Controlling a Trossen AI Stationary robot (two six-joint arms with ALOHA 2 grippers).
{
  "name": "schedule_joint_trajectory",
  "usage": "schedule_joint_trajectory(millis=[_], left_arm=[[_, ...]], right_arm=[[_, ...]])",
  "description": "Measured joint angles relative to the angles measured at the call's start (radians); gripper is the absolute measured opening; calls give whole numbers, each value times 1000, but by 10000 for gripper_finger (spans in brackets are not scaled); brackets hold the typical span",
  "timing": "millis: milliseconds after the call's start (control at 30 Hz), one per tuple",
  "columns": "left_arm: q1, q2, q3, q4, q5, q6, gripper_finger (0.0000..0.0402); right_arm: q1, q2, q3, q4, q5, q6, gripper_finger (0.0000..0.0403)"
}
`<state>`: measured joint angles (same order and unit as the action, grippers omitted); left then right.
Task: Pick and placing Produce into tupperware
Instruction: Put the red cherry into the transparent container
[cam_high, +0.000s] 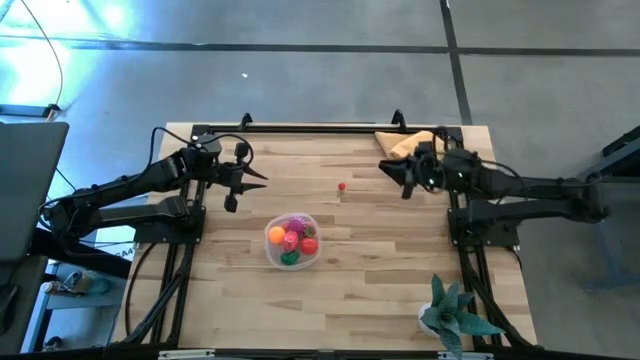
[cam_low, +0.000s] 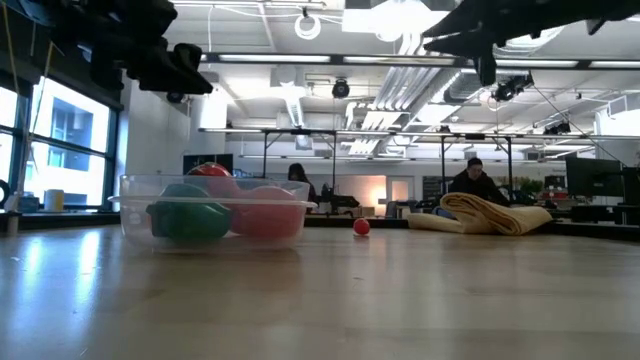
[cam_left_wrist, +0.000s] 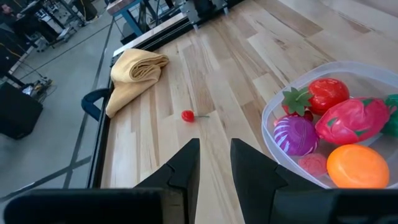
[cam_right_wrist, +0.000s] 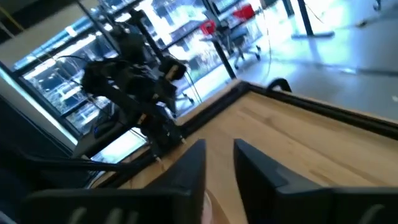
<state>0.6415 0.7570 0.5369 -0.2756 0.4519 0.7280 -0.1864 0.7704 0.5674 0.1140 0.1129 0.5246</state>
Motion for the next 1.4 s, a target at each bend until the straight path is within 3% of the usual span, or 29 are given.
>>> schedule_joint_trajectory(millis=[233, 500, 667, 967, 1400], left_arm=[[0, 0, 0, 0, 0, 0, 79], [0, 0, 0, 0, 0, 0, 79], [0, 0, 0, 0, 0, 0, 79], [0, 0, 0, -1, 0, 0, 79], [0, 0, 0, -1, 0, 0, 79]], right_arm=[[-144, 231, 303, -324, -84, 26, 138], [-239, 699, 831, -849, -153, -1, 142], [-240, 968, 1043, -1113, -144, -58, 142], [-210, 1259, 1139, -1195, -129, -79, 142], [-200, 1328, 1139, -1182, -170, -149, 163]])
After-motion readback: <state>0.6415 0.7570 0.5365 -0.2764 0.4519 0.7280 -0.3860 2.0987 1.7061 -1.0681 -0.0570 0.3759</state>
